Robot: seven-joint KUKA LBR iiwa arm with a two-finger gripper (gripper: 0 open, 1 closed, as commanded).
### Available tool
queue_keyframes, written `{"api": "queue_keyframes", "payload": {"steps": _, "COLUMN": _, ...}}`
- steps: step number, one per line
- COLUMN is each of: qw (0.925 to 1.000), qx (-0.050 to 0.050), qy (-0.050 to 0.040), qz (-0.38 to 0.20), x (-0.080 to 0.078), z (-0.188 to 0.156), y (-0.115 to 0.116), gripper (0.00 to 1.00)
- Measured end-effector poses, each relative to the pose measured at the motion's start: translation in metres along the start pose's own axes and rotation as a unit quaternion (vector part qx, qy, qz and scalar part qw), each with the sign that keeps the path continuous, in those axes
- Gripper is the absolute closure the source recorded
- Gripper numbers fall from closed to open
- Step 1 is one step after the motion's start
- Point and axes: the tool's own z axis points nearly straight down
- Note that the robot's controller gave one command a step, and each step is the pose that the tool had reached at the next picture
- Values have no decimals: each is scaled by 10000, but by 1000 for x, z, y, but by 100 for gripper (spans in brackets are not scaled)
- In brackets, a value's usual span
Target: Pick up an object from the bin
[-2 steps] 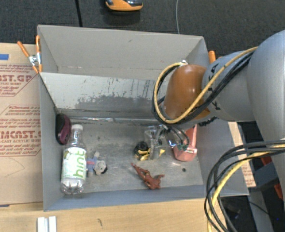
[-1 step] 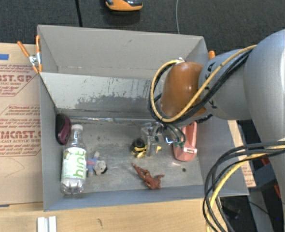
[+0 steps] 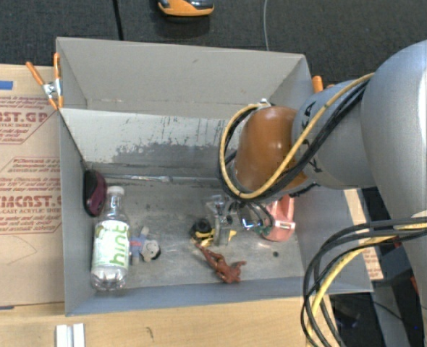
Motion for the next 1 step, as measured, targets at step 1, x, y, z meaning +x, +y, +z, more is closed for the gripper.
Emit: {"api": "queue_keyframes", "payload": {"steps": 1, "qw": 10000, "qx": -1, "qy": 35, "qz": -40, "x": 5, "z": 1, "y": 7, "gripper": 100}}
